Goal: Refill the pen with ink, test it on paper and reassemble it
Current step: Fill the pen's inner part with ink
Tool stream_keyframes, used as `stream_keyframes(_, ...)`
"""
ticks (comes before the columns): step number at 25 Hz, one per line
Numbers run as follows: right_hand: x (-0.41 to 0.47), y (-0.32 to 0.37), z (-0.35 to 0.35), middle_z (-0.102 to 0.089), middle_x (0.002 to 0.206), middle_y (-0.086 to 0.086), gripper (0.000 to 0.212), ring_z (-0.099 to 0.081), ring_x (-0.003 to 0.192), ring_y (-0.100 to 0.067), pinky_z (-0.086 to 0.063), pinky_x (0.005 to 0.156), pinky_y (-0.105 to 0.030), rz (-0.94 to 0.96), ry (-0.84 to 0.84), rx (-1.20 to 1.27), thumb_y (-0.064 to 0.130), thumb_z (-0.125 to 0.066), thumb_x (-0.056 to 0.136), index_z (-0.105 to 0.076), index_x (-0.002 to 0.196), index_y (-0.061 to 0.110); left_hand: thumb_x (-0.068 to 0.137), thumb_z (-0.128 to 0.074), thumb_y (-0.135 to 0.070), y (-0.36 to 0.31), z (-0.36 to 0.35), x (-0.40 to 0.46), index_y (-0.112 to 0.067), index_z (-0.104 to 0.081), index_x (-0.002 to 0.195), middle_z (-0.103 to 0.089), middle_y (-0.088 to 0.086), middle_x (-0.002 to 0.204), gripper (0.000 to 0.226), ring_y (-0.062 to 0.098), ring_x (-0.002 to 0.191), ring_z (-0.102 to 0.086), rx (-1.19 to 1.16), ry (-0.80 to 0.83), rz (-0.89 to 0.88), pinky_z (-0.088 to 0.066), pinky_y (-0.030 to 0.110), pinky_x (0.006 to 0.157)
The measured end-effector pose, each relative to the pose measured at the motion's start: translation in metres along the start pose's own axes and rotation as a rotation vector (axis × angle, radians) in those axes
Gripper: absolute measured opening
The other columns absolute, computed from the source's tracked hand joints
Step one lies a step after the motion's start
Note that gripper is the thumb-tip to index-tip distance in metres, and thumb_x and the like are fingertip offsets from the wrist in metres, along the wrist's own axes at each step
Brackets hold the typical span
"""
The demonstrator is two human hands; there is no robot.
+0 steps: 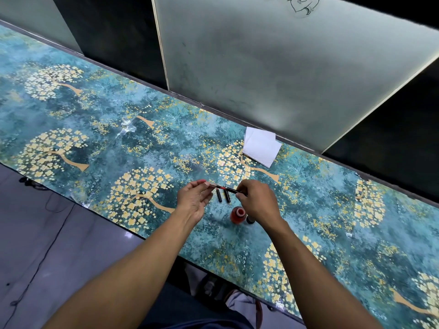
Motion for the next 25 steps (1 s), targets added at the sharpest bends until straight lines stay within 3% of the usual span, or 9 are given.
stream_keyframes(5,0.014,0.004,-0.004,-0.073,0.086,0.002,0.004,-0.066,0.083,-0.026,-0.052,0.087,-0.043,-0.035,-0.002,-0.072,0.029,-0.065,0.088,-0.067,0.088,0.026,0.087,-0.065,0.007,-0.007,0.015,-0.003,-0.010,-0.062,0.089,-0.070,0.010,0.085,0.017,0.021,0.077,-0.069,-0.012,-0.066,-0.017,-0.052,0.036,0.071)
stream_keyframes(8,0.026,0.013,-0.011,-0.073,0.086,0.000,0.005,-0.065,0.083,-0.028,-0.050,0.090,-0.044,-0.040,0.006,-0.078,0.030,-0.065,0.088,-0.066,0.087,0.025,0.088,-0.064,0.007,-0.013,0.026,-0.003,-0.009,-0.062,0.091,-0.069,0.010,0.085,0.017,0.020,0.077,-0.069,-0.026,-0.082,-0.027,-0.052,0.035,0.070)
stream_keyframes(13,0.045,0.034,-0.029,-0.071,0.084,-0.007,0.002,-0.065,0.076,-0.030,-0.057,0.069,-0.039,-0.022,0.097,-0.040,0.018,-0.068,0.082,-0.070,0.083,0.017,0.084,-0.070,0.005,-0.022,0.037,-0.003,-0.010,-0.063,0.094,-0.070,0.009,0.088,0.019,0.020,0.076,-0.067,0.099,-0.076,-0.080,-0.051,0.033,0.068)
stream_keyframes(16,0.053,0.050,-0.047,-0.072,0.082,-0.010,0.006,-0.067,0.075,-0.032,-0.058,0.069,-0.037,-0.014,0.166,-0.122,0.017,-0.066,0.078,-0.071,0.082,0.017,0.083,-0.073,0.001,-0.026,0.043,-0.003,-0.012,-0.064,0.094,-0.073,0.007,0.089,0.019,0.018,0.079,-0.065,0.183,-0.081,-0.109,-0.051,0.034,0.071)
stream_keyframes(20,0.057,0.056,-0.069,-0.073,0.092,-0.011,0.018,-0.068,0.083,-0.033,-0.057,0.080,-0.041,-0.004,0.229,-0.257,0.032,-0.071,0.083,-0.070,0.090,0.015,0.081,-0.074,0.003,-0.028,0.046,-0.001,-0.010,-0.064,0.099,-0.076,0.010,0.095,0.024,0.021,0.087,-0.068,0.262,-0.050,-0.136,-0.052,0.036,0.077)
stream_keyframes(25,0.050,0.047,-0.066,-0.072,0.085,-0.010,0.032,-0.067,0.078,-0.034,-0.056,0.076,-0.039,-0.037,0.204,-0.249,0.047,-0.067,0.084,-0.070,0.084,0.015,0.082,-0.071,0.007,-0.025,0.039,0.003,-0.005,-0.063,0.103,-0.075,0.017,0.101,0.025,0.024,0.093,-0.070,0.314,0.008,-0.151,-0.054,0.037,0.086)
Point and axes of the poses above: each hand's wrist, its own x-axis towards the middle knuckle, its own z-axis out of the back of the hand, y = z × x, the point moved 9 cm from there along x, towards the middle knuckle
